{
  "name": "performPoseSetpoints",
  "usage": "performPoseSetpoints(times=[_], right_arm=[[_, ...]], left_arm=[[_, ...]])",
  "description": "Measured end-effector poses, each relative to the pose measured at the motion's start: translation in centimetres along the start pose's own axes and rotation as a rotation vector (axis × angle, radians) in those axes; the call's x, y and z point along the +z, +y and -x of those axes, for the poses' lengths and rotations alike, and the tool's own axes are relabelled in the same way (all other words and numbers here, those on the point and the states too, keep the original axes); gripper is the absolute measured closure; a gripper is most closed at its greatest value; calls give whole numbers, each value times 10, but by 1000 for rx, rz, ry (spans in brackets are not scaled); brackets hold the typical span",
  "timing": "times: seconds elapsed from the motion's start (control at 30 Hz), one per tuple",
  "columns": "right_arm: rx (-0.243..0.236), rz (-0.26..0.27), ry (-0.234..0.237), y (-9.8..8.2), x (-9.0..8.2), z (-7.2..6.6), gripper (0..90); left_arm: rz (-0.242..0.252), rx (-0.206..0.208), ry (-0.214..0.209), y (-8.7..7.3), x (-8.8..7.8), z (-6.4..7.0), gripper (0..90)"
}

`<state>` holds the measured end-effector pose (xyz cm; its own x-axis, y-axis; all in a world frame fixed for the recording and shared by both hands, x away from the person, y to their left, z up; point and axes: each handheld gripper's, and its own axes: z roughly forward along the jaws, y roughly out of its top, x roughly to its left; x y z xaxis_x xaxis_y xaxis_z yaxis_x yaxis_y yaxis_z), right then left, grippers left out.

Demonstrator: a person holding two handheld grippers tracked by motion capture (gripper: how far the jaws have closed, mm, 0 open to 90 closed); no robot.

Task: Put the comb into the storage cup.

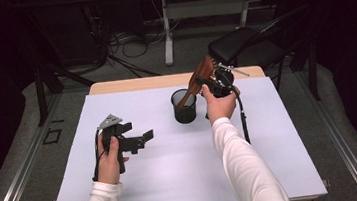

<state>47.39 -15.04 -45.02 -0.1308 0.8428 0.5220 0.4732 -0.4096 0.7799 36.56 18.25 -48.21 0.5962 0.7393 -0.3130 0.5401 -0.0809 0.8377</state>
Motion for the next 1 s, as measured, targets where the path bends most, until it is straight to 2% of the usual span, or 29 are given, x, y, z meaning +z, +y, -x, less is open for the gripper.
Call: performPoseSetpoints(times=[0.33, 0.87, 1.0], right_arm=[[10, -19, 0, -6, 4, 2, 521], [2, -25, -1, -12, 7, 5, 520], [13, -29, -3, -13, 7, 6, 520]], left_arm=[[-1, -1, 1, 0, 0, 0, 3], [-1, -4, 3, 0, 0, -1, 3], [-4, -4, 2, -1, 1, -2, 3]])
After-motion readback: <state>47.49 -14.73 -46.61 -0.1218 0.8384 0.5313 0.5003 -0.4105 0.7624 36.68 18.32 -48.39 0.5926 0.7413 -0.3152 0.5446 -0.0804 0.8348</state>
